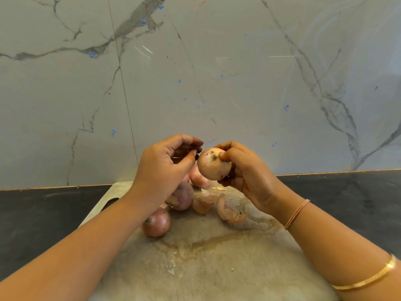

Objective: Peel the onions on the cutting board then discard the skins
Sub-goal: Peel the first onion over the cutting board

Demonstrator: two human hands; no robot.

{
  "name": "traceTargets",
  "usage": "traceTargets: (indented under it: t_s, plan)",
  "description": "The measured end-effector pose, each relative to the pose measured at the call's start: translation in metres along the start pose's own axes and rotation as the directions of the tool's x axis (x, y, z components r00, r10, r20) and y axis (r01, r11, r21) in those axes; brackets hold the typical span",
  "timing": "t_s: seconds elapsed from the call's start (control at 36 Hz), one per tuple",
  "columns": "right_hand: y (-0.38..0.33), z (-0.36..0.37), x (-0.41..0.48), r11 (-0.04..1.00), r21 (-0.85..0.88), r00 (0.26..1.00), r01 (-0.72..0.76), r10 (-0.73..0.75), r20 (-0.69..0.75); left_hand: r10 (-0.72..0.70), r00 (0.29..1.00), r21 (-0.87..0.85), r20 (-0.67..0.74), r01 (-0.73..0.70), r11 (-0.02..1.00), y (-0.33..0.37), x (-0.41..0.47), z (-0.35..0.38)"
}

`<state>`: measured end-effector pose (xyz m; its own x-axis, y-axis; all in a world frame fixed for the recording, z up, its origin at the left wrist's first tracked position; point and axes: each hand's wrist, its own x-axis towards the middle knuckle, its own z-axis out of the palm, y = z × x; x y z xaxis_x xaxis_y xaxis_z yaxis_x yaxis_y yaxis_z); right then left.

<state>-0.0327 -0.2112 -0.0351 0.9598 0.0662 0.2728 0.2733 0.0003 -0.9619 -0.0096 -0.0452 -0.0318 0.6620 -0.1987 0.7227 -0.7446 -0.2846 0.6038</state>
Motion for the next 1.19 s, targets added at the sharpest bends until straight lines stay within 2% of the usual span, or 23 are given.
traceTargets:
  t_s: [0.08, 0.22, 0.5, 1.19]
  plan:
    - [-0.002, -0.001, 0.000, 0.999, 0.047, 1.000, -0.014, 0.015, -0.007, 0.063, 0.997, 0.034, 0.032, -0.064, 0.997, 0.003, -0.002, 0.000]
    - [-0.002, -0.003, 0.001, 0.999, 0.037, 1.000, -0.008, 0.009, -0.010, 0.177, 0.962, 0.164, 0.206, -0.212, 0.963, 0.004, -0.003, 0.002]
    - [0.001, -0.003, 0.001, 0.996, -0.085, 1.000, 0.030, -0.030, 0.006, 0.102, 0.961, 0.201, 0.257, -0.157, 0.967, -0.001, -0.001, 0.004]
    - [0.004, -0.003, 0.002, 0.998, -0.067, 1.000, 0.014, -0.015, -0.013, 0.092, 0.952, 0.224, 0.292, -0.161, 0.961, -0.006, -0.002, 0.003]
